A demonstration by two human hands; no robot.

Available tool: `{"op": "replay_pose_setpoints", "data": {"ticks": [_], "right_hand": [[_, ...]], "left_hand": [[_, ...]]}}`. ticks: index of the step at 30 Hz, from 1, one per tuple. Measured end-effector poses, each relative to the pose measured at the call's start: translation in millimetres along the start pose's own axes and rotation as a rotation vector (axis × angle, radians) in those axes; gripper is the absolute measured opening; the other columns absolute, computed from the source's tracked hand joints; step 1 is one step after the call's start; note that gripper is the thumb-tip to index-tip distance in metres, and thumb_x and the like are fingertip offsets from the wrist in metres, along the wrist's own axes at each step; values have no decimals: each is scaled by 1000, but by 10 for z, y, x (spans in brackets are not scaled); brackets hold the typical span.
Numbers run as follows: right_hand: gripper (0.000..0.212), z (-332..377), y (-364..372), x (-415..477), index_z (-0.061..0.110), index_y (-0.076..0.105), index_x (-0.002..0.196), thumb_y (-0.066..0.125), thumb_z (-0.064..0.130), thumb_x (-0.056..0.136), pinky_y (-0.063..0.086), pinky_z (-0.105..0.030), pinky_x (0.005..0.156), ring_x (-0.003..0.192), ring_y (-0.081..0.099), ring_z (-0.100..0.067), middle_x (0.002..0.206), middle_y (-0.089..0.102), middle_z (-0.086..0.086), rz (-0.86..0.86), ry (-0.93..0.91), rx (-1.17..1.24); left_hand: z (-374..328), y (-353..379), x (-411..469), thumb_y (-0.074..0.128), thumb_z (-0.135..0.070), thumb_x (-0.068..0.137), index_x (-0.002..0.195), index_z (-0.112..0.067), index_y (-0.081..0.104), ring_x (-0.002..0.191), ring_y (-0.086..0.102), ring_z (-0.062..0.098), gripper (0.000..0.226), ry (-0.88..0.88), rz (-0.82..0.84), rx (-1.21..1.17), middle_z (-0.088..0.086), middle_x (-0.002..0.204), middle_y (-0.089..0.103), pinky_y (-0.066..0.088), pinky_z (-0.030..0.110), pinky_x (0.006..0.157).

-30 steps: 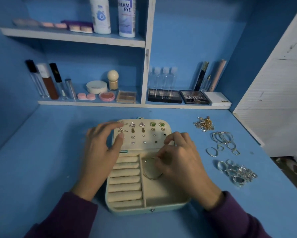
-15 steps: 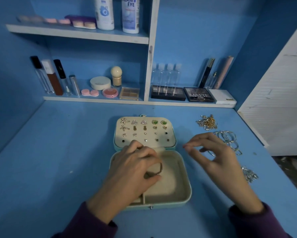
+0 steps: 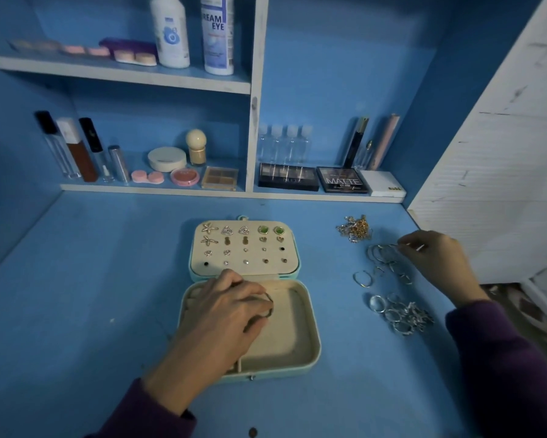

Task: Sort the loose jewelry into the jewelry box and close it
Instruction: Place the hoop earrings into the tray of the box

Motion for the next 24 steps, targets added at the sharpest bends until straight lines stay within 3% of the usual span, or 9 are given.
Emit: {"op": "replay_pose_setpoints", "data": {"ticks": [4,12,14,17,20,24], "right_hand": [[18,-146,63,110,7,72,100,67,15,85,39,-28,70,79,56,-23,85,64,-10,68,92,0],[5,-123,125,125,11,73,83,69,14,82,39,-25,59,78,56,-20,84,68,-7,94,115,30],[5,-133,128,131,10,73,84,69,12,81,38,-24,58,76,56,-19,82,67,-7,75,143,78],[6,-114,107,115,7,72,85,71,10,80,42,-27,68,80,60,-23,82,68,-9,39,165,196],[4,-52,44,64,12,69,76,72,10,78,43,-27,62,69,60,-20,73,68,-7,12,176,302],[5,127,-106,-23,11,67,78,72,13,80,38,-19,53,62,55,-13,70,66,-5,-69,88,225]], "left_hand": [[-2,-2,-4,92,-36,50,73,-34,75,84,41,7,28,-18,8,4,-21,85,70,48,26,59],[44,19,-16,89,-31,58,76,-33,76,86,41,6,22,-33,-15,-43,-19,87,70,49,29,62],[34,22,-10,92,-32,52,76,-33,76,85,42,6,29,-37,3,-46,-19,86,70,49,29,62],[22,14,-3,93,-32,49,75,-33,76,85,41,6,31,-32,17,-51,-19,86,70,49,28,61],[28,20,-6,92,-33,50,76,-35,75,86,41,6,31,-33,32,-48,-20,86,69,50,28,60],[26,26,0,92,-34,49,75,-34,76,86,41,6,31,-39,42,-54,-20,86,69,50,28,61]]}}
Point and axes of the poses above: each hand's wrist, its own x-axis towards the middle knuckle, its own y-axis out of the palm, z = x × y, the point moved 7 cm from there along x, towards the middle knuckle
